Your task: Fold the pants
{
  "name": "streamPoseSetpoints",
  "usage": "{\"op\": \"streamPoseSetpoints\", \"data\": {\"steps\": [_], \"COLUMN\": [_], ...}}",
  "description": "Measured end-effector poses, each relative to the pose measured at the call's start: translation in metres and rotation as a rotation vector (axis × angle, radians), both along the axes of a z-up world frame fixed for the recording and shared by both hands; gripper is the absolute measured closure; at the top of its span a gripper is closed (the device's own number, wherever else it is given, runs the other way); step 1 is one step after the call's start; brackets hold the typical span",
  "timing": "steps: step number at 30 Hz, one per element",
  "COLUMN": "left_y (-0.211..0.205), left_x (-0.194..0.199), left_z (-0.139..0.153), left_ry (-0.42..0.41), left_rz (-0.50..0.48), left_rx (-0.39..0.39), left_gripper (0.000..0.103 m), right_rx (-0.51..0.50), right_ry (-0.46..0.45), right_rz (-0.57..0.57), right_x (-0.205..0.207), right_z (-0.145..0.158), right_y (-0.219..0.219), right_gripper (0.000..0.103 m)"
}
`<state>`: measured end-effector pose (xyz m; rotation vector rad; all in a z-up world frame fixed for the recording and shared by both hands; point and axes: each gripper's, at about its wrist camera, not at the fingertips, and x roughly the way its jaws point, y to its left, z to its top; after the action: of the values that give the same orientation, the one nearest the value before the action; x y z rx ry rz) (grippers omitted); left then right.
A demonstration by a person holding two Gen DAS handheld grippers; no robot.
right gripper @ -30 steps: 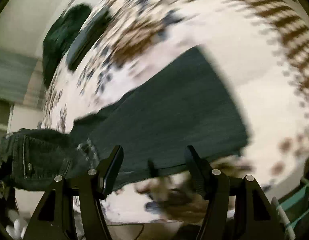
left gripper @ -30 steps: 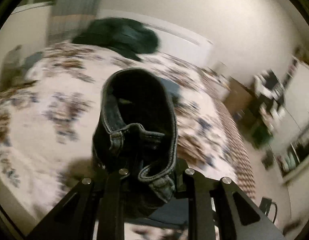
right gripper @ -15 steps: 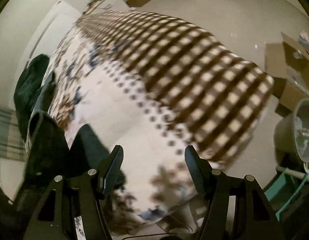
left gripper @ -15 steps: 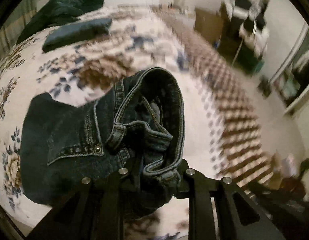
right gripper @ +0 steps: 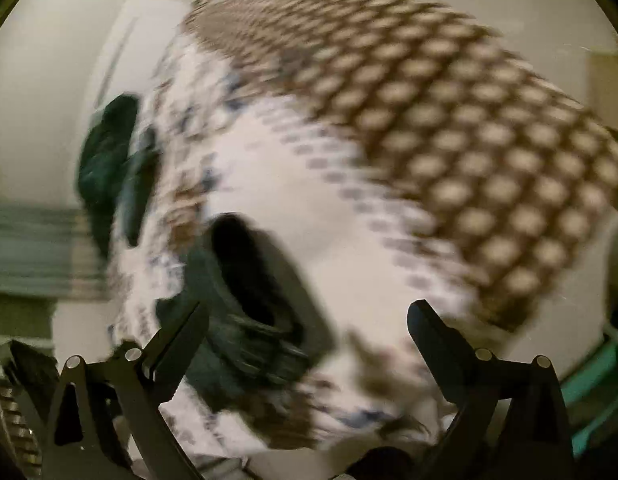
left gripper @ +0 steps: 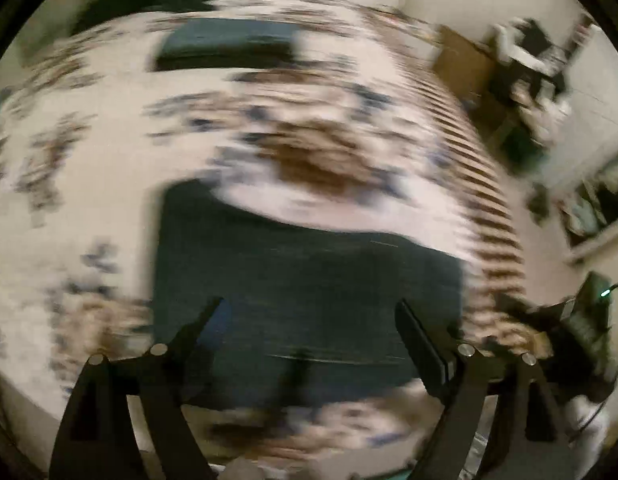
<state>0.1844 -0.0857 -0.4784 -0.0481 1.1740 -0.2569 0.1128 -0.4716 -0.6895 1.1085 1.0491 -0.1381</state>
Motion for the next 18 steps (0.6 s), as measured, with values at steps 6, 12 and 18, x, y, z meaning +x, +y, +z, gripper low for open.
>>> {"op": "streamPoseSetpoints", "data": {"steps": [6, 12, 18], "left_y": [0.081, 0.084, 0.079], "left_x": [0.035, 0.045, 0.059], "left_z": [-0.057, -0.088, -0.095], "left_ry": [0.138, 0.223, 0.273], "left_rz": [0.143, 0.156, 0.148], "left_rx": [0.083, -0.007, -0.072], "left_gripper": [0.019, 0.019, 0.018], "right_rx": [0.085, 0.035, -0.031], "right_ry": [0.118, 0.148, 0.230], "right_rz": [0.233, 0.247, 0.114], "right_x": [0.089, 0.083, 0.061], "right_z": [-0.037, -0.028, -0.028], "right_y": [0.054, 0.068, 0.026], "right_gripper": [0.013, 0.091, 0.098]}}
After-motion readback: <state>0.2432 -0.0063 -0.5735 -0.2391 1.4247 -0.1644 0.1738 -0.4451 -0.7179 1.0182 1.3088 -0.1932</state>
